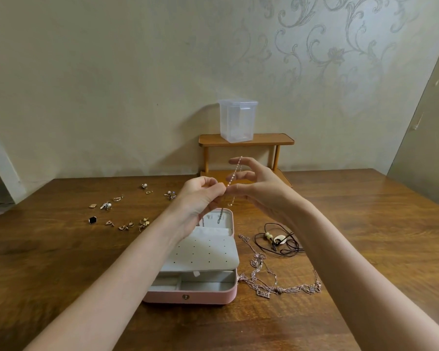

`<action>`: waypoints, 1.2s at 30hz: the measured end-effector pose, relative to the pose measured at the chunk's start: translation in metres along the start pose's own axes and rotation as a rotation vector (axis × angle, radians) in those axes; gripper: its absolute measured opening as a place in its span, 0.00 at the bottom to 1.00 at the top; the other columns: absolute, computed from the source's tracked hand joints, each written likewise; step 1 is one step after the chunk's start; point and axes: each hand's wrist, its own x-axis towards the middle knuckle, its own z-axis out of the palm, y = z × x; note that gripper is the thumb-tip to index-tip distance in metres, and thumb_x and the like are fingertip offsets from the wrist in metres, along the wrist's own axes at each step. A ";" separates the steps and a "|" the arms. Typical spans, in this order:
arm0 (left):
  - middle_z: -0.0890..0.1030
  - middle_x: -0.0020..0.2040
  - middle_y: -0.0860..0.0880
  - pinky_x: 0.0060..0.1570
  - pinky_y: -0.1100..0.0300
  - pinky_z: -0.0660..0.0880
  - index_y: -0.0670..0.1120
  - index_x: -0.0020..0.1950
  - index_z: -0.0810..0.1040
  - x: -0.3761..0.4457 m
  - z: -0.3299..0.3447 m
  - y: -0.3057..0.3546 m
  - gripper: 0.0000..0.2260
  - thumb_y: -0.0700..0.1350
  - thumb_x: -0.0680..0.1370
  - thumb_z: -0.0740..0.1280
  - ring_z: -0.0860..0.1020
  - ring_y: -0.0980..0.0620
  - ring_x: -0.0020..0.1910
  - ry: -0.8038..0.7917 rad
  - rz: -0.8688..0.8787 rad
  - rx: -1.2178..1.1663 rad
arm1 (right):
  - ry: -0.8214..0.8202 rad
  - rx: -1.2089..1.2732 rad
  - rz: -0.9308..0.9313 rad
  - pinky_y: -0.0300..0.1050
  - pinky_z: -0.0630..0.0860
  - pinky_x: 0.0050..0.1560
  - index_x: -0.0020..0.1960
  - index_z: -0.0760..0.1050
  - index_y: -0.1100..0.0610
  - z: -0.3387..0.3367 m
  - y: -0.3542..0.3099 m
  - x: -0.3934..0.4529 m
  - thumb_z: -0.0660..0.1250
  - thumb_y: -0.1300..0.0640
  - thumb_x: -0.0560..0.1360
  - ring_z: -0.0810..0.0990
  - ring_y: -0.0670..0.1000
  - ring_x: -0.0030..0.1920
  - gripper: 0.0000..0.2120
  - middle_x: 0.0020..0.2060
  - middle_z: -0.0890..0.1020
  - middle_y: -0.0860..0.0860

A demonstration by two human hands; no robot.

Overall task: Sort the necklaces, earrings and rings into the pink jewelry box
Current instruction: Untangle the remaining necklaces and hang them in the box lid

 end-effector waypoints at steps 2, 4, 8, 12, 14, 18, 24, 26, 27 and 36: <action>0.74 0.35 0.50 0.35 0.67 0.73 0.42 0.50 0.73 -0.001 0.000 0.001 0.04 0.37 0.76 0.64 0.71 0.57 0.32 -0.013 -0.002 0.027 | -0.032 0.006 0.025 0.51 0.75 0.59 0.63 0.68 0.53 -0.001 -0.001 0.002 0.70 0.70 0.68 0.77 0.58 0.55 0.28 0.51 0.75 0.58; 0.75 0.38 0.49 0.38 0.65 0.73 0.42 0.51 0.72 -0.001 0.000 0.000 0.06 0.38 0.75 0.65 0.72 0.55 0.36 -0.016 0.032 0.095 | -0.062 0.021 0.053 0.45 0.76 0.49 0.62 0.68 0.54 -0.003 -0.002 0.003 0.69 0.71 0.69 0.77 0.54 0.49 0.26 0.47 0.76 0.57; 0.75 0.37 0.48 0.36 0.66 0.70 0.47 0.47 0.69 -0.001 0.001 -0.001 0.09 0.37 0.73 0.66 0.71 0.56 0.35 0.035 0.288 0.293 | -0.045 0.132 0.094 0.40 0.73 0.39 0.60 0.69 0.55 -0.001 0.004 0.005 0.65 0.73 0.70 0.75 0.49 0.38 0.23 0.40 0.75 0.55; 0.75 0.37 0.49 0.36 0.67 0.71 0.48 0.47 0.69 -0.001 0.002 -0.006 0.08 0.38 0.74 0.66 0.71 0.57 0.35 0.025 0.333 0.252 | -0.059 0.327 0.101 0.40 0.73 0.38 0.58 0.69 0.55 -0.001 0.012 0.003 0.64 0.74 0.71 0.77 0.49 0.36 0.21 0.37 0.76 0.54; 0.77 0.41 0.48 0.41 0.62 0.73 0.46 0.50 0.71 0.000 0.001 -0.009 0.05 0.40 0.76 0.65 0.74 0.54 0.40 -0.027 0.189 0.161 | -0.076 0.308 0.099 0.39 0.74 0.38 0.58 0.69 0.55 -0.002 0.013 0.001 0.65 0.74 0.70 0.79 0.48 0.36 0.21 0.38 0.77 0.53; 0.80 0.41 0.46 0.34 0.68 0.75 0.44 0.46 0.77 0.001 0.002 -0.010 0.02 0.38 0.75 0.67 0.78 0.54 0.38 0.046 0.153 0.255 | -0.014 0.127 0.103 0.45 0.75 0.47 0.56 0.70 0.54 -0.002 0.012 0.002 0.67 0.73 0.70 0.76 0.52 0.43 0.21 0.42 0.75 0.55; 0.83 0.39 0.47 0.34 0.68 0.77 0.45 0.43 0.81 0.003 -0.003 -0.010 0.03 0.38 0.74 0.69 0.82 0.56 0.35 0.074 0.166 0.297 | 0.060 0.005 0.043 0.51 0.77 0.55 0.58 0.70 0.55 0.000 0.012 0.005 0.70 0.71 0.68 0.76 0.54 0.48 0.22 0.43 0.74 0.54; 0.83 0.39 0.47 0.35 0.67 0.78 0.43 0.45 0.81 0.002 -0.003 -0.010 0.02 0.40 0.75 0.69 0.82 0.55 0.36 0.071 0.127 0.273 | 0.063 -0.020 0.030 0.53 0.76 0.56 0.57 0.70 0.54 0.001 0.011 0.006 0.70 0.71 0.68 0.76 0.54 0.48 0.22 0.43 0.74 0.54; 0.83 0.40 0.46 0.37 0.66 0.79 0.43 0.45 0.82 0.002 -0.003 -0.010 0.03 0.40 0.75 0.68 0.82 0.55 0.37 0.064 0.108 0.258 | 0.059 -0.022 0.024 0.52 0.77 0.56 0.58 0.70 0.54 0.001 0.011 0.005 0.70 0.71 0.68 0.76 0.54 0.48 0.22 0.43 0.74 0.54; 0.82 0.37 0.47 0.36 0.64 0.79 0.44 0.41 0.80 0.000 -0.005 -0.005 0.04 0.38 0.74 0.68 0.81 0.55 0.33 0.000 0.161 0.385 | -0.080 -0.110 0.094 0.56 0.75 0.59 0.61 0.69 0.53 -0.010 0.000 0.006 0.71 0.71 0.67 0.76 0.56 0.51 0.28 0.44 0.75 0.55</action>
